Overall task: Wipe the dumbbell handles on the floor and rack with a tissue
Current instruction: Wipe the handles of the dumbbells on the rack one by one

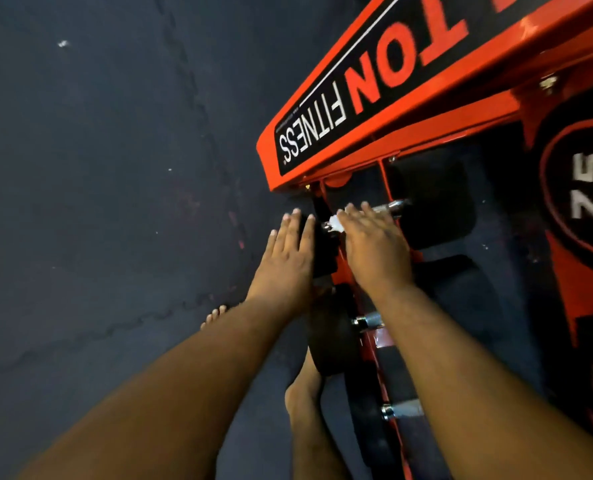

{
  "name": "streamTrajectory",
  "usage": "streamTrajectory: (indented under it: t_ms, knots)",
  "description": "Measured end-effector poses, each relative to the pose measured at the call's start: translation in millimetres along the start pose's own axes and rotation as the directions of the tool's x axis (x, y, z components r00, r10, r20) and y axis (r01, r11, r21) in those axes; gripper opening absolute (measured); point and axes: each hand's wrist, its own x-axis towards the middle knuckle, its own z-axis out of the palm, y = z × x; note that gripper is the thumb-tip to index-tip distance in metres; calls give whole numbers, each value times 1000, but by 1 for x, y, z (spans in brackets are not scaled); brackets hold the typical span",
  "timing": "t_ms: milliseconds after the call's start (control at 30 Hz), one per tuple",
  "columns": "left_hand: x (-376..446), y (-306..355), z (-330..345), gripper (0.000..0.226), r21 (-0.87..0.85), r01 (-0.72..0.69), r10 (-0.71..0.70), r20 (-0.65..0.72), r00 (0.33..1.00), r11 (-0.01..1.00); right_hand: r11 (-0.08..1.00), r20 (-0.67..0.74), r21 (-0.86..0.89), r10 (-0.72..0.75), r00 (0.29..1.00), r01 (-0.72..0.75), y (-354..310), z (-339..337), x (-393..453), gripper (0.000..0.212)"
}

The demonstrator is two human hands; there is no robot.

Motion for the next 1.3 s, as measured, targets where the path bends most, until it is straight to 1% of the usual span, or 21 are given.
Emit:
streamTrajectory:
  t_ms: [67, 133, 167, 200, 267, 333, 433, 467, 533, 567, 633, 733, 800, 867, 967, 1033, 1100, 1167, 1233, 1300]
  knots:
    - [19, -2, 7, 125, 26, 3, -3, -9, 1000, 1000, 998, 178, -50, -28, 984, 38, 2, 11, 15, 45]
    - [34, -3, 9, 128, 61, 18, -17, -16, 1000, 998, 993, 350, -79, -51, 935, 84, 0, 21, 20, 52]
    - [39, -4, 9, 129, 77, 25, -23, -16, 1000, 997, 990, 378, -95, -57, 924, 100, 1, 25, 18, 55]
    - [43, -4, 9, 130, 83, 28, -26, -17, 1000, 996, 986, 377, -114, -69, 924, 120, 3, 27, 14, 57]
    - [49, -5, 7, 132, 83, 32, -31, -18, 999, 996, 974, 293, -158, -112, 950, 163, 12, 32, 0, 59]
    - [52, -7, 6, 135, 93, 36, -34, -15, 999, 995, 957, 243, -198, -162, 956, 212, 21, 34, -7, 55]
    - [54, -8, 7, 139, 104, 42, -41, -6, 999, 994, 957, 251, -197, -161, 955, 213, 22, 33, 14, 43]
    - [54, -7, 7, 140, 104, 44, -45, 4, 999, 994, 964, 274, -179, -144, 951, 198, 19, 34, 25, 42]
    - [54, -7, 5, 141, 106, 48, -51, 26, 998, 993, 972, 329, -145, -127, 936, 183, 15, 34, 39, 50]
    - [54, -7, 3, 140, 105, 48, -52, 37, 998, 993, 974, 334, -133, -129, 934, 182, 16, 34, 40, 51]
    - [54, -8, 1, 138, 97, 44, -49, 56, 997, 994, 967, 304, -143, -159, 939, 210, 20, 35, 25, 51]
    - [56, -11, 0, 136, 103, 36, -45, 85, 995, 994, 958, 249, -164, -190, 950, 235, 29, 31, -2, 56]
    - [58, -12, 0, 136, 106, 36, -46, 102, 994, 994, 959, 248, -175, -176, 953, 223, 28, 31, 9, 48]
    - [58, -12, 0, 136, 103, 33, -44, 113, 993, 994, 966, 271, -187, -123, 955, 177, 21, 33, 33, 40]
    - [58, -12, -1, 139, 115, 25, -39, 118, 992, 993, 966, 303, -183, -120, 945, 181, 17, 37, 50, 44]
    - [57, -12, -1, 139, 106, 25, -38, 120, 992, 994, 964, 303, -167, -150, 941, 208, 20, 38, 34, 46]
    - [57, -11, -3, 137, 95, 25, -37, 130, 991, 995, 954, 270, -181, -185, 945, 239, 29, 37, 11, 51]
    - [58, -11, -3, 137, 90, 26, -37, 130, 991, 996, 949, 268, -198, -187, 945, 244, 34, 35, 7, 51]
    - [58, -11, -4, 137, 92, 24, -36, 126, 991, 996, 962, 275, -194, -135, 952, 193, 28, 35, 28, 46]
    - [58, -11, -2, 136, 92, 18, -30, 127, 991, 996, 972, 308, -201, -55, 950, 122, 23, 33, 52, 51]
